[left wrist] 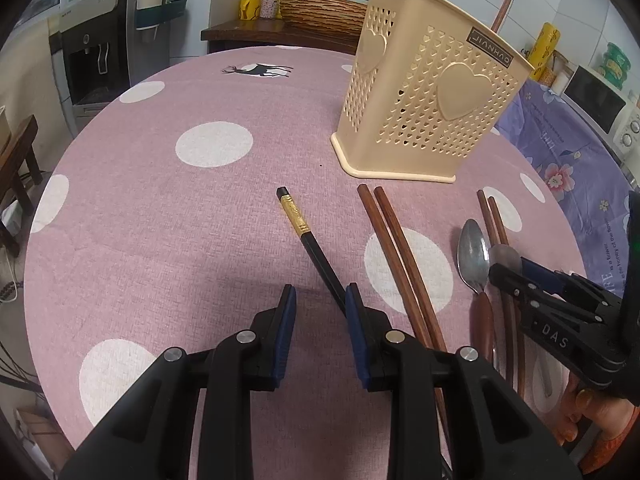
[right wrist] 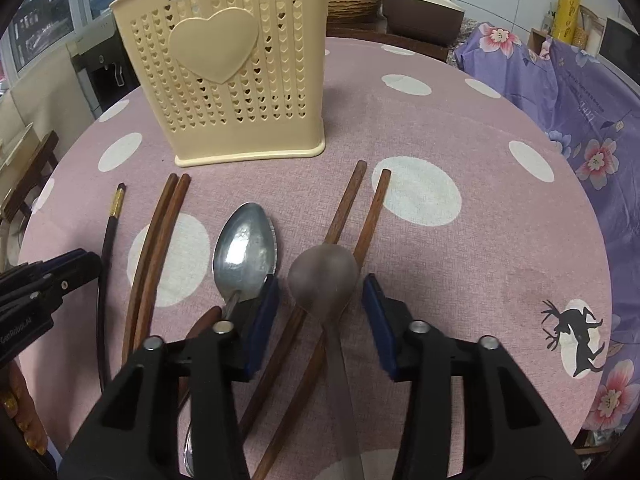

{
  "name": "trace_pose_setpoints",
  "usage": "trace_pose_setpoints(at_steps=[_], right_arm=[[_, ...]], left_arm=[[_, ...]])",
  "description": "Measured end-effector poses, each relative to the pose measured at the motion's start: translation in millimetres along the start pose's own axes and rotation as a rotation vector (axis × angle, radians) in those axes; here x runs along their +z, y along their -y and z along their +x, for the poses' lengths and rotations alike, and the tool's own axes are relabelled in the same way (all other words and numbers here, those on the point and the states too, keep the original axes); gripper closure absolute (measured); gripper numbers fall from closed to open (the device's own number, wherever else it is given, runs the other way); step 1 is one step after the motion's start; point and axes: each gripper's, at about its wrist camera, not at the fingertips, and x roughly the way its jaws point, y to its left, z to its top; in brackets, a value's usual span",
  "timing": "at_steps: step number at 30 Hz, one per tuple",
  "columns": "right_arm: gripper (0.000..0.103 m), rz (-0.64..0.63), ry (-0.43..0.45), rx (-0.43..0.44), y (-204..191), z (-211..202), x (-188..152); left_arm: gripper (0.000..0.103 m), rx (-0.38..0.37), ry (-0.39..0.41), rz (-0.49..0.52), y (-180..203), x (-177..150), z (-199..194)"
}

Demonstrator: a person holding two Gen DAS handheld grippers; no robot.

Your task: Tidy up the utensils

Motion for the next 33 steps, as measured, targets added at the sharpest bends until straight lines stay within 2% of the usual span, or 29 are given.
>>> trace_pose_setpoints(at_steps=[1,3,4,13,16,20,24,28,31,33], right_arm=[[0.07,0.003,0.002,-0.004,0.7,-0.1,0.4],[0.082,0.006,0.005,0.001,2.3,-0.4,0.1],[0.084,0.008,0.007,0.002,3.3,-0.4,-0.2],[0.085,0.019,0.032,0.048,13.0,-4.7,-2.9],[0.095,0.036,0.054,0.069,18.6,-11.6,-3.6],[0.097,0.077,0.085,0.07,32.6,-22.3,-4.7],[0.097,0.068,0.121,-0.031,45.7,-33.1,-4.1],[0.097,0.019,0.11,-0.13,53.9,-28.4,-3.3],[0.097,-0.011,0.093,-0.161,53.9,-19.4,-5.8],[0.096,-0.02,0.085,-0.15,51.7,-14.2,-8.2]], left_arm=[[0.076,0.001,-0.001,0.0,0.1,0.5,0.3],[0.076,-0.001,-0.001,-0.003,-0.1,1.4,0.8],[0.076,-0.002,-0.002,-0.005,-0.1,1.9,1.0],[0.076,0.006,0.002,-0.003,1.9,1.9,1.5],[0.076,0.006,0.002,-0.003,1.6,2.0,1.5],[0.076,0.006,0.002,-0.001,1.9,2.3,1.7],[0.076,0.004,0.002,-0.001,1.9,2.5,2.2],[0.076,0.006,0.002,-0.001,2.0,2.5,2.0],[0.076,0.006,0.002,-0.001,2.3,2.6,2.0],[0.075,0.007,0.001,0.0,2.3,2.5,2.1]])
